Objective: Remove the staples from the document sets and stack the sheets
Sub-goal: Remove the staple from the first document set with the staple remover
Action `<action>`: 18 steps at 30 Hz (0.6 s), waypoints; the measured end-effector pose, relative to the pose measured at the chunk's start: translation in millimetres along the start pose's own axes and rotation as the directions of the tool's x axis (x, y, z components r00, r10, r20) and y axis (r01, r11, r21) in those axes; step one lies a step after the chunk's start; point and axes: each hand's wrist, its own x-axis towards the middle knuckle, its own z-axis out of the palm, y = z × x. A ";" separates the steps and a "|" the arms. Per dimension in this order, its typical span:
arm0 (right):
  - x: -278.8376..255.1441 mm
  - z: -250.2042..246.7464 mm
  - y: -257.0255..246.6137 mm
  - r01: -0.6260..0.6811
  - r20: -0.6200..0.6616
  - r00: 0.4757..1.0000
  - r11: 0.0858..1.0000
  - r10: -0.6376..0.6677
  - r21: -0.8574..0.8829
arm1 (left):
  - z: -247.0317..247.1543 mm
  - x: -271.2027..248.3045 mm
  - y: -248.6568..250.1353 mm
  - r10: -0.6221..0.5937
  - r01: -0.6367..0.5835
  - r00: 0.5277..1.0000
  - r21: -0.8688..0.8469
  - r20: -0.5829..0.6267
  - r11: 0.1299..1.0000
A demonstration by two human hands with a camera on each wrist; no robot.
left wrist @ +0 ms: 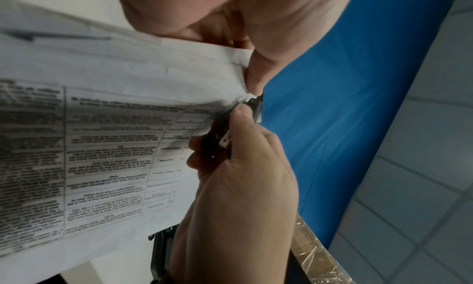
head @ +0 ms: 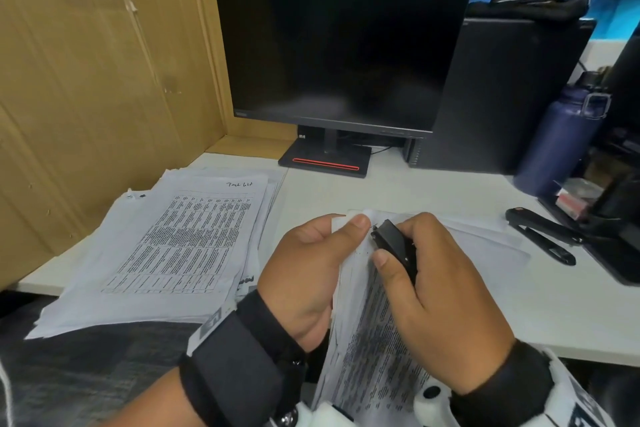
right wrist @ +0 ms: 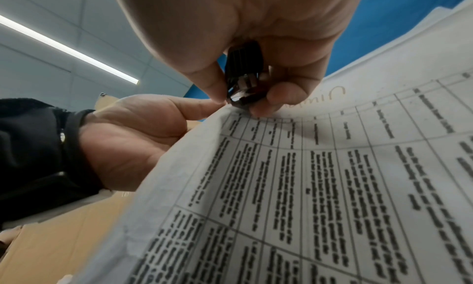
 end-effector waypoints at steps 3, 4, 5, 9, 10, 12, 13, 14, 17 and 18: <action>-2.0 5.0 -0.4 0.020 -0.016 1.000 0.999 -0.020 -0.051 | 0.4 -0.5 -3.4 0.021 -0.020 1.000 0.004 -0.024 1.000; -2.2 7.0 0.2 0.035 -0.029 0.999 0.997 -0.037 -0.068 | 0.5 -0.8 -4.3 0.023 -0.022 0.999 0.004 -0.026 1.000; -2.6 9.0 0.9 0.050 -0.049 0.997 0.995 -0.054 -0.086 | 0.7 -1.1 -4.6 0.023 -0.022 0.999 0.004 -0.027 1.000; -5.0 16.6 3.8 0.065 -0.145 0.986 0.991 -0.083 -0.120 | 1.5 -2.1 -2.6 0.015 -0.015 1.000 0.001 -0.008 1.000; -6.1 18.0 4.6 0.054 -0.163 0.984 0.992 -0.073 -0.118 | 1.7 -3.1 -2.5 0.016 -0.016 1.000 0.005 -0.003 1.000; -7.5 19.7 4.9 0.019 -0.195 0.980 0.997 -0.032 -0.068 | 2.9 -4.7 -3.9 0.030 -0.030 1.000 0.031 0.000 0.999; -7.5 19.9 3.4 -0.012 -0.204 0.979 1.000 0.011 -0.002 | 3.9 -5.5 -5.2 0.044 -0.044 0.999 0.049 -0.006 0.998; -7.0 19.7 0.8 -0.052 -0.200 0.977 0.995 0.068 0.085 | 4.4 -6.0 -6.6 0.065 -0.064 0.998 0.070 -0.015 0.996; -6.6 19.8 -3.3 -0.148 -0.108 0.977 0.953 0.182 0.265 | 4.7 -5.5 -7.9 0.097 -0.092 0.995 0.100 -0.037 0.991; -6.8 20.0 -3.4 -0.141 -0.098 0.980 0.957 0.170 0.255 | 4.5 -5.4 -6.9 0.093 -0.089 0.995 0.103 -0.034 0.991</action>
